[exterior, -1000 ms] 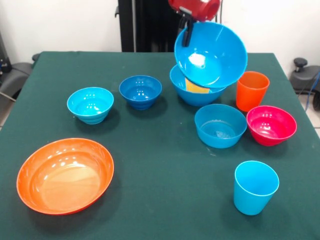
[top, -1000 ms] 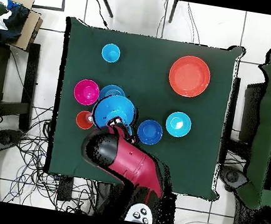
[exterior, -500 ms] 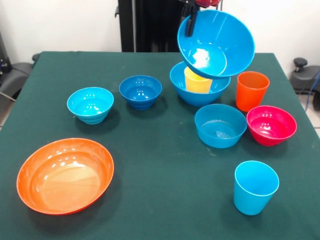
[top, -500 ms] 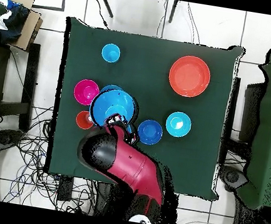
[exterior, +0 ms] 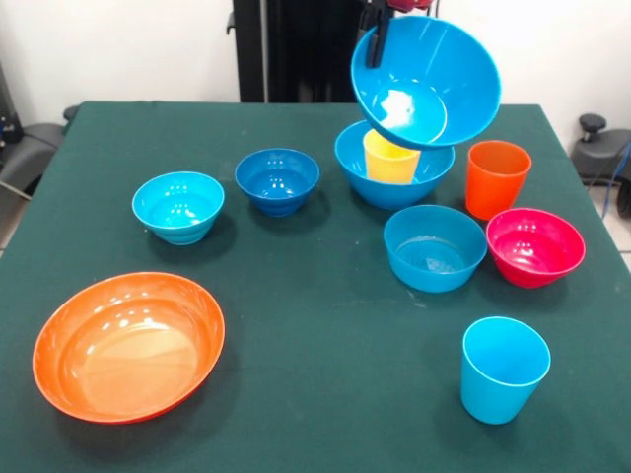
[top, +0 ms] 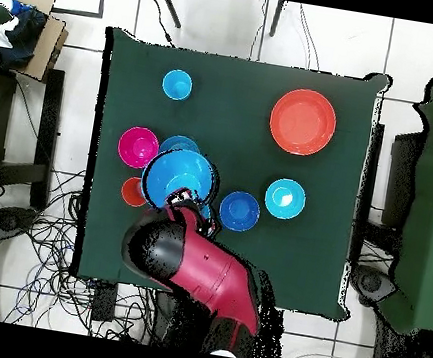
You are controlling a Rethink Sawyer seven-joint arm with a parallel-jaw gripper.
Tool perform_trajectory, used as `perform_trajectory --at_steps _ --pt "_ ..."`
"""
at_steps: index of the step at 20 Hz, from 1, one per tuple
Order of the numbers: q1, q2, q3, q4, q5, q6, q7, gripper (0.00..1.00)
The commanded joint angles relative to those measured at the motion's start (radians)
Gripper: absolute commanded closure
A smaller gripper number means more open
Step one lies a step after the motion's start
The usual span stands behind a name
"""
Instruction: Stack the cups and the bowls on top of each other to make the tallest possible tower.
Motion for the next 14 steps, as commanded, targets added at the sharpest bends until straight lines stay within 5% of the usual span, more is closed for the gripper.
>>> perform_trajectory --at_steps 1,14 --pt "0.012 -0.051 0.064 0.11 -0.095 0.104 0.021 1.0" --pt "-0.011 -0.026 0.099 0.131 -0.114 0.038 0.048 1.0"
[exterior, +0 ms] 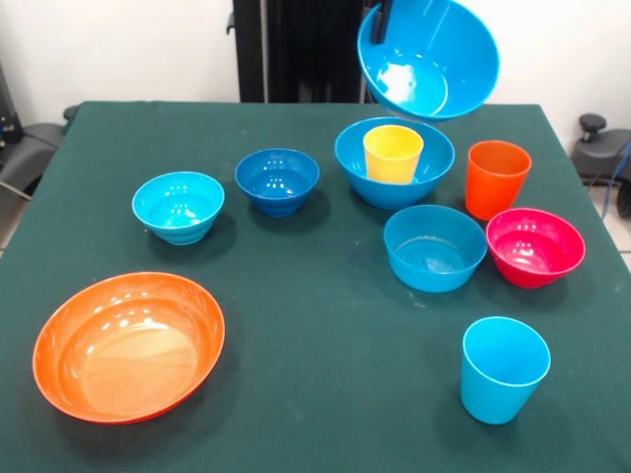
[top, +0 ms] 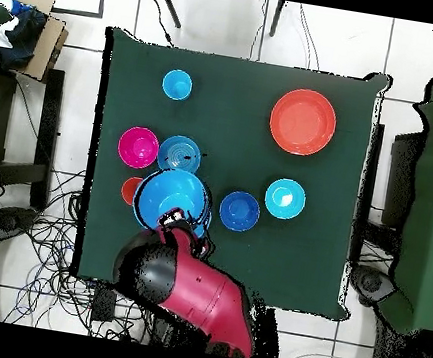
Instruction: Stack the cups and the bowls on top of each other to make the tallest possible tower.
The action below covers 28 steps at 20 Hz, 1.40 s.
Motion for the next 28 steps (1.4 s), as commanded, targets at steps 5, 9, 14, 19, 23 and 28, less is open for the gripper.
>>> perform_trajectory --at_steps 5,9,14,19,23,28 --pt "-0.018 0.049 0.101 0.039 -0.062 0.008 0.048 1.0" --pt "-0.025 0.06 0.109 0.039 -0.063 -0.012 0.05 1.0" --pt "-0.031 0.067 0.118 0.041 -0.062 -0.027 0.055 1.0" --pt "-0.044 0.098 0.129 0.039 -0.073 -0.074 0.057 1.0" --pt "-0.054 0.12 0.135 0.038 -0.085 -0.112 0.058 1.0" --pt "-0.062 0.153 0.14 0.024 -0.096 -0.147 0.07 1.0"
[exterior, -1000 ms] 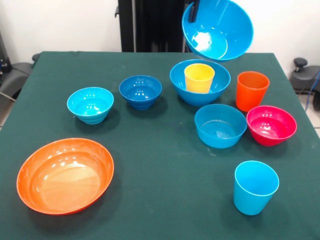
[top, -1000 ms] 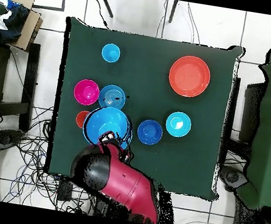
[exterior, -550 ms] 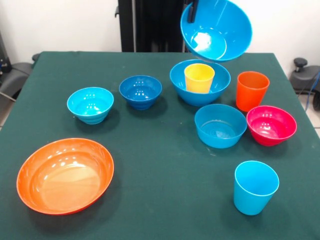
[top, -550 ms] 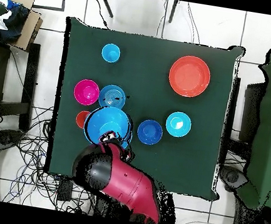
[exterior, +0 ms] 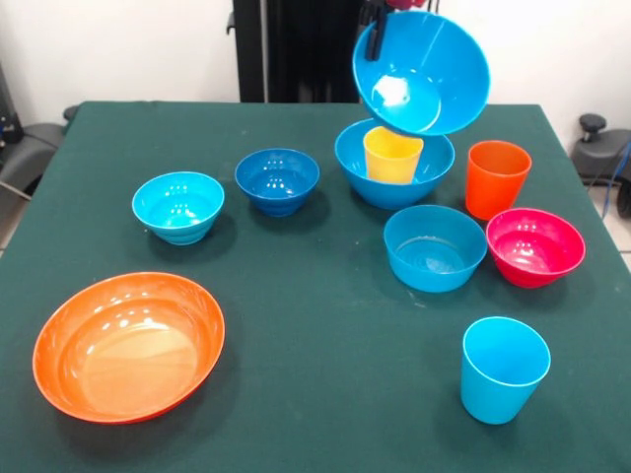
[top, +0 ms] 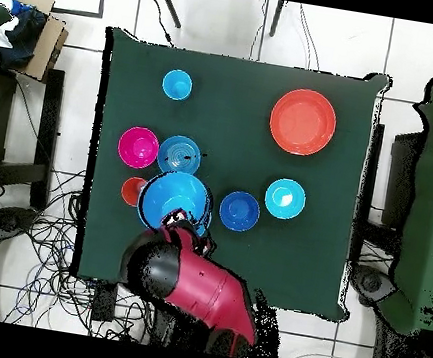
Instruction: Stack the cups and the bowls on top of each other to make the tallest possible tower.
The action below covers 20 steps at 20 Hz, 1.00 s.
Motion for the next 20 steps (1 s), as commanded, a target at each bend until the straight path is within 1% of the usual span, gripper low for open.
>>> perform_trajectory --at_steps 1,6,20 --pt "-0.029 0.105 0.106 0.014 -0.074 -0.097 0.071 1.0" --pt "-0.032 0.114 0.11 0.008 -0.078 -0.102 0.075 1.0" --pt "-0.005 0.099 0.102 0.01 -0.074 -0.086 0.092 1.0"
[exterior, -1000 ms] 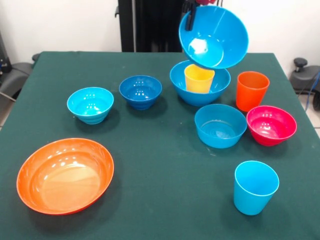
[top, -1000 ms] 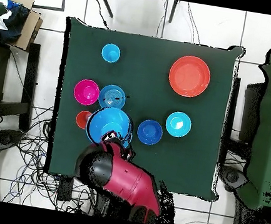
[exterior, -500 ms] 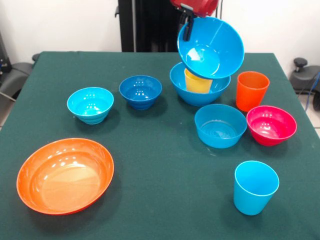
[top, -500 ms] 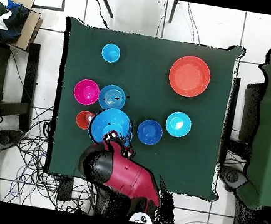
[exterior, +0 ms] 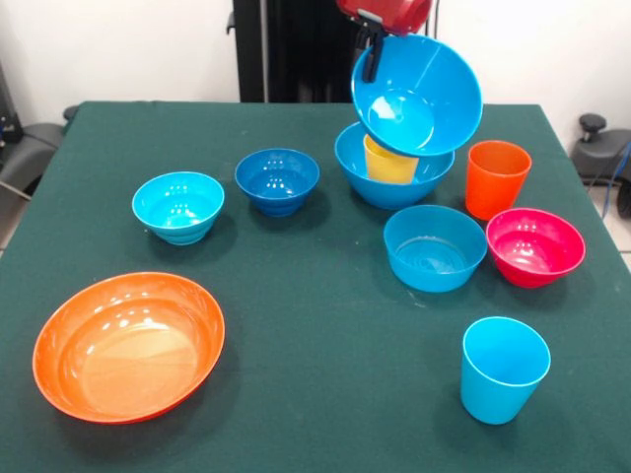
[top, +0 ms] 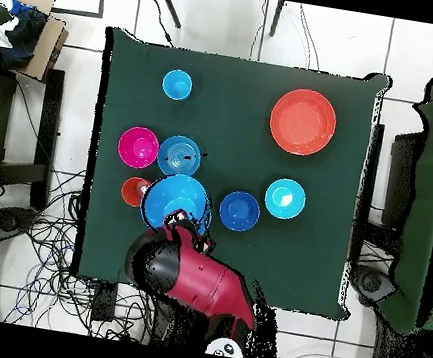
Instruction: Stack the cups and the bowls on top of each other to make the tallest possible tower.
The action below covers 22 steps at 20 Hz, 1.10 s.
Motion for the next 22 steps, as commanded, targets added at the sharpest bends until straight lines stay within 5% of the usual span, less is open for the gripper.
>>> perform_trajectory --at_steps 1,22 --pt "0.014 0.04 0.077 0.009 -0.045 -0.033 0.094 1.0" --pt "0.027 0.095 0.077 -0.009 -0.035 -0.116 0.112 1.0"
